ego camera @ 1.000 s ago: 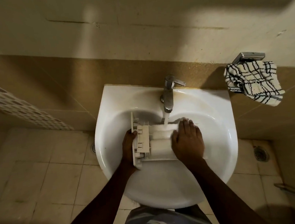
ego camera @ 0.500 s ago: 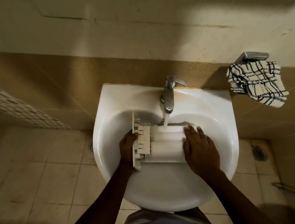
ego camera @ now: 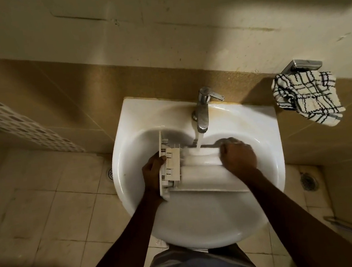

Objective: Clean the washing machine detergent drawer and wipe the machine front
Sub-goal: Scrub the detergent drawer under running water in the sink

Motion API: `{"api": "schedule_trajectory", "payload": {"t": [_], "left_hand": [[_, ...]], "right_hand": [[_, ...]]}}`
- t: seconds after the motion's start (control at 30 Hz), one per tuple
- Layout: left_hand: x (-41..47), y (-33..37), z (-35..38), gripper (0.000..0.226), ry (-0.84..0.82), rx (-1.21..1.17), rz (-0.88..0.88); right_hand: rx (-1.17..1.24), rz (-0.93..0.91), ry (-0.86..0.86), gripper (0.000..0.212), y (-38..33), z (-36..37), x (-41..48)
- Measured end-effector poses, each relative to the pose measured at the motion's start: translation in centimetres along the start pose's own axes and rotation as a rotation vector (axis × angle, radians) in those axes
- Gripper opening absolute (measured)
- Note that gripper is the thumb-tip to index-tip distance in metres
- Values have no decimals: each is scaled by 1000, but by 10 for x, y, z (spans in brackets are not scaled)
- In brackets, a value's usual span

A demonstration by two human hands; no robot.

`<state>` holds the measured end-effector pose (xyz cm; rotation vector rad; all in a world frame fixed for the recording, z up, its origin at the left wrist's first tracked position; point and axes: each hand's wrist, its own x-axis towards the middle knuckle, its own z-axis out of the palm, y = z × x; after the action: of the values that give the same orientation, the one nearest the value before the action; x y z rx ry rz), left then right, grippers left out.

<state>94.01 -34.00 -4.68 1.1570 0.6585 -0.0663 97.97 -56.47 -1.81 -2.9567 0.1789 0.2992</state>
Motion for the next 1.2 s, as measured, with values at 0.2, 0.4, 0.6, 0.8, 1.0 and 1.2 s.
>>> {"api": "schedule_trajectory", "payload": {"t": [0.2, 0.4, 0.6, 0.8, 1.0, 1.2], "left_hand": [[0, 2, 0, 20, -8, 19, 1], [0, 1, -2, 15, -14, 40, -6], [-1, 2, -1, 19, -51, 3, -9], [-1, 3, 0, 21, -37, 6, -16], [-1, 2, -2, 22, -25, -6, 12], [-3, 5, 2, 20, -47, -12, 19]], "right_hand": [[160, -11, -11, 24, -68, 17, -11], [140, -361, -12, 53, -57, 34, -80], [-8, -79, 105, 52, 2, 24, -65], [123, -126, -57, 42, -69, 27, -18], [86, -217, -34, 29, -23, 13, 0], [-107, 54, -114, 40, -18, 7, 13]]}}
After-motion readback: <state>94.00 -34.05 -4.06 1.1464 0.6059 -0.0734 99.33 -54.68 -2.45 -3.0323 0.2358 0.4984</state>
